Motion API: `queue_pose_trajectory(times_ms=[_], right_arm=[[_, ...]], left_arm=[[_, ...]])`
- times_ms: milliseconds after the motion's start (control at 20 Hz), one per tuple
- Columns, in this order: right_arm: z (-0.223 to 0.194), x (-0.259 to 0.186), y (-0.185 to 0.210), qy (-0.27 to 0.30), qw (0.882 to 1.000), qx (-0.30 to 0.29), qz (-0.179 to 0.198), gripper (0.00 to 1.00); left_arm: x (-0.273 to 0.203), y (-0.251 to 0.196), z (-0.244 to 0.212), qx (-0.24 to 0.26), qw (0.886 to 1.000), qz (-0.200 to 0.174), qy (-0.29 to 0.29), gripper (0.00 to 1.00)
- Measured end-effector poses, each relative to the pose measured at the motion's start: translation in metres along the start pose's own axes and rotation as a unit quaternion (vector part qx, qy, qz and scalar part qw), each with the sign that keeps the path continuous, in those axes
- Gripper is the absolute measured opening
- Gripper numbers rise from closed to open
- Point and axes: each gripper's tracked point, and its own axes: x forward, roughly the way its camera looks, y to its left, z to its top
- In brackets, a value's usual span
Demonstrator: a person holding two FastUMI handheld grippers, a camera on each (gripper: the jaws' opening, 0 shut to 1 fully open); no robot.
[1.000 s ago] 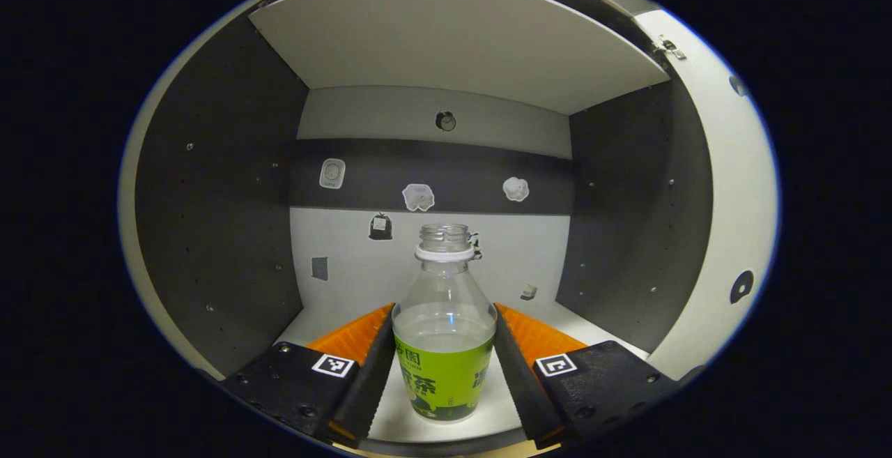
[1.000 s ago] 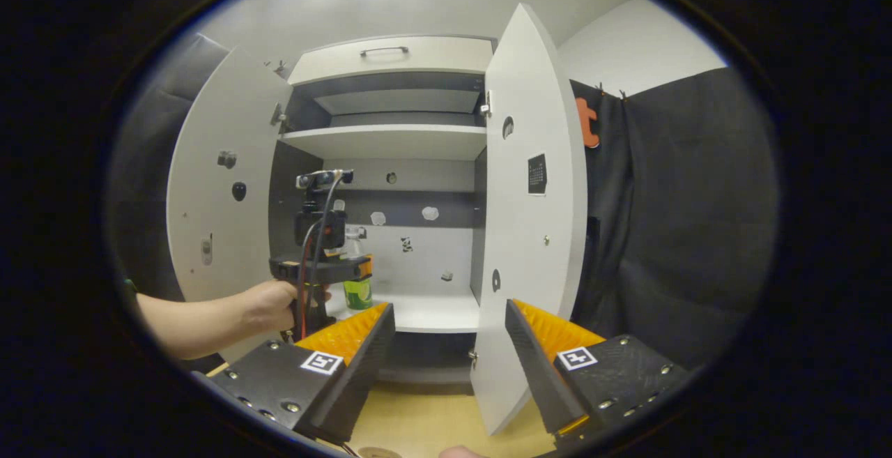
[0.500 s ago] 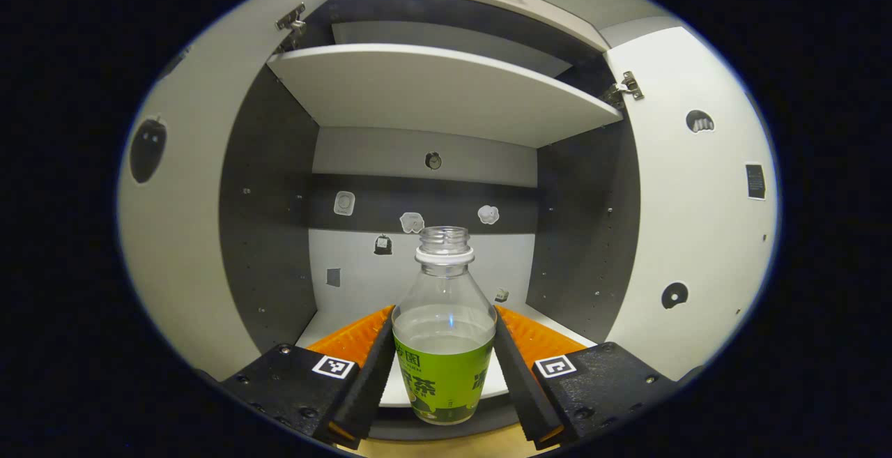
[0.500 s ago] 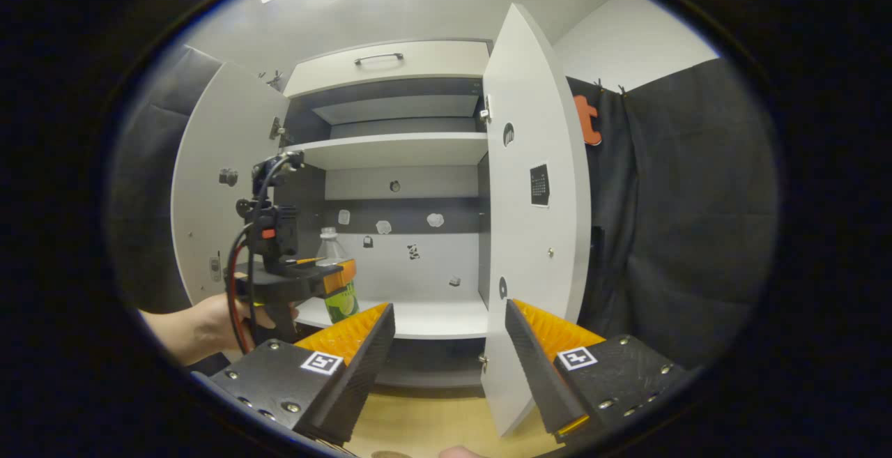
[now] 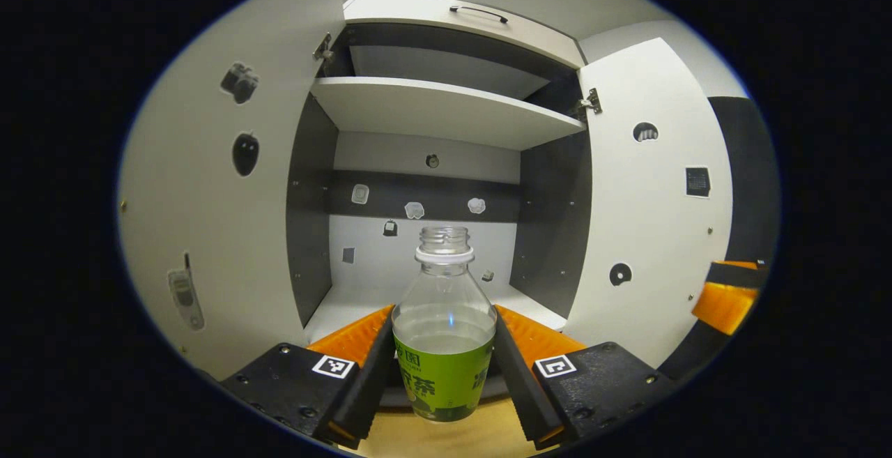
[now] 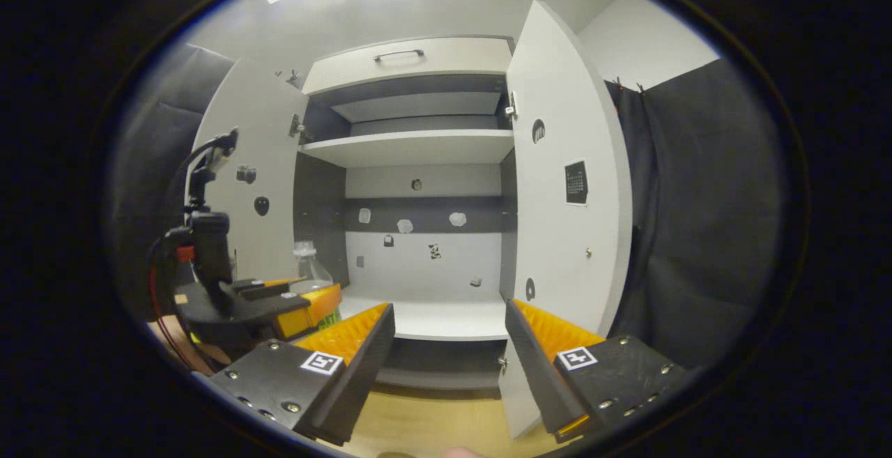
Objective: Grasp the bottle in the cabinet with the left hand and place it on the coaster, then close the right door with the right hand and the left door with the left hand.
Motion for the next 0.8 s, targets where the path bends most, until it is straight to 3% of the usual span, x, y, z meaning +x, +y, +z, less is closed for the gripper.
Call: queue_pose_trajectory(times_ms=[100,450,550,800], right_arm=[[0.001,0.006,0.012,-0.002,1.0,0.012,0.014,0.96],[0.003,0.018,0.04,-0.016,0.998,0.036,0.046,0.93],[0.004,0.018,0.045,-0.021,0.998,0.025,0.05,0.96],[-0.002,0.014,0.053,-0.007,0.998,0.025,0.056,0.93]], left_arm=[[-0.015,0.003,-0.029,0.009,1.0,-0.001,0.02,0.81],[-0.057,-0.002,-0.113,0.02,0.997,-0.011,0.067,0.8],[-0.066,-0.013,-0.136,0.019,0.997,-0.03,0.069,0.8],[-0.099,-0.061,-0.19,-0.005,0.989,-0.123,0.078,0.8]])
